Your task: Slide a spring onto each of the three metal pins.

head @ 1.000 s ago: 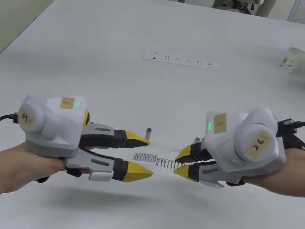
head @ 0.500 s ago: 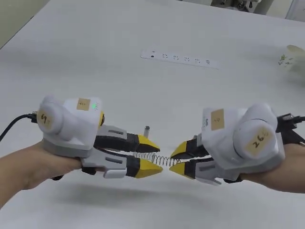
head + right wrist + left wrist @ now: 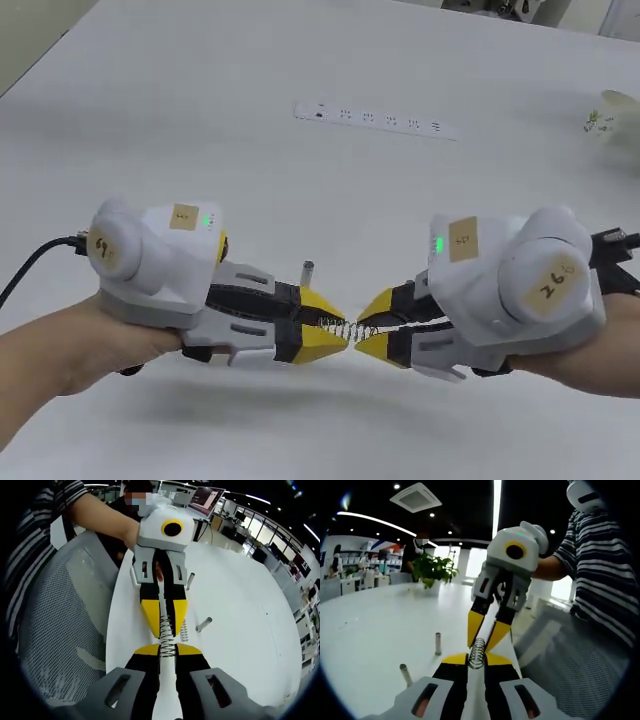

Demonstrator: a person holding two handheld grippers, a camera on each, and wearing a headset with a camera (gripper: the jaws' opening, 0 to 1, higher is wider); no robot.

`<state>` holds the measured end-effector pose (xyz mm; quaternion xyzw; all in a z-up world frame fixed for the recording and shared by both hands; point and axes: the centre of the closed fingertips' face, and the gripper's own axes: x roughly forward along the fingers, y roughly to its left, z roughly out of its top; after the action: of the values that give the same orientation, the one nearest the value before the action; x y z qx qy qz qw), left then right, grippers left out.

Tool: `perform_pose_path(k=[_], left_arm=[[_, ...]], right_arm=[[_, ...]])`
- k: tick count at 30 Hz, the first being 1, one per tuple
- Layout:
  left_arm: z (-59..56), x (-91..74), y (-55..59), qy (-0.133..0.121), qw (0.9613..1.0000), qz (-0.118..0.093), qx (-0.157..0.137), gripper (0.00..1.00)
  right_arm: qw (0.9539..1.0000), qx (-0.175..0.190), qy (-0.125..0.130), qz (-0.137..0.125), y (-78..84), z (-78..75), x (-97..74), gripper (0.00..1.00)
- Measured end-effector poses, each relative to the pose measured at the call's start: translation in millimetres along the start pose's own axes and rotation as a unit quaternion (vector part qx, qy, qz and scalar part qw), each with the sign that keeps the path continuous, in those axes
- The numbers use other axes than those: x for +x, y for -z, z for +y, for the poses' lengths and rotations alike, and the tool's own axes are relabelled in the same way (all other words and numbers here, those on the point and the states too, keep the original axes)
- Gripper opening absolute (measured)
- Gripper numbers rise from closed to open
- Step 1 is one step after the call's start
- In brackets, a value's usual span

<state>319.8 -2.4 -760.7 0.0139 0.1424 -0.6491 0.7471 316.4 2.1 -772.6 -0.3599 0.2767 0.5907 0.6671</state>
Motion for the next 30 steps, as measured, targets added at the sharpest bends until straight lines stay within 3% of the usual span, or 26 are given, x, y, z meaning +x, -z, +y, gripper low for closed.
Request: perform_pose_path(k=[15,19,30], left_arm=[[-7.8,1.1,6.9,0.038,0.9992,0.014,-0.003,0.03],[-7.9,0.8,8.7,0.040,0.9990,0.017,-0.004,0.03],[-10.7,3.2,10.2,0.049,0.9986,0.020,-0.003,0.03]], right_arm=[[0.9998,0.016,-0.011,-0.012,4.8,8.3,3.4,0.09],[0.9996,0.026,-0.007,-0.011,13.4,8.3,3.3,0.15],[0.9990,0.037,-0.007,-0.025,15.8,10.0,4.0,0.10]])
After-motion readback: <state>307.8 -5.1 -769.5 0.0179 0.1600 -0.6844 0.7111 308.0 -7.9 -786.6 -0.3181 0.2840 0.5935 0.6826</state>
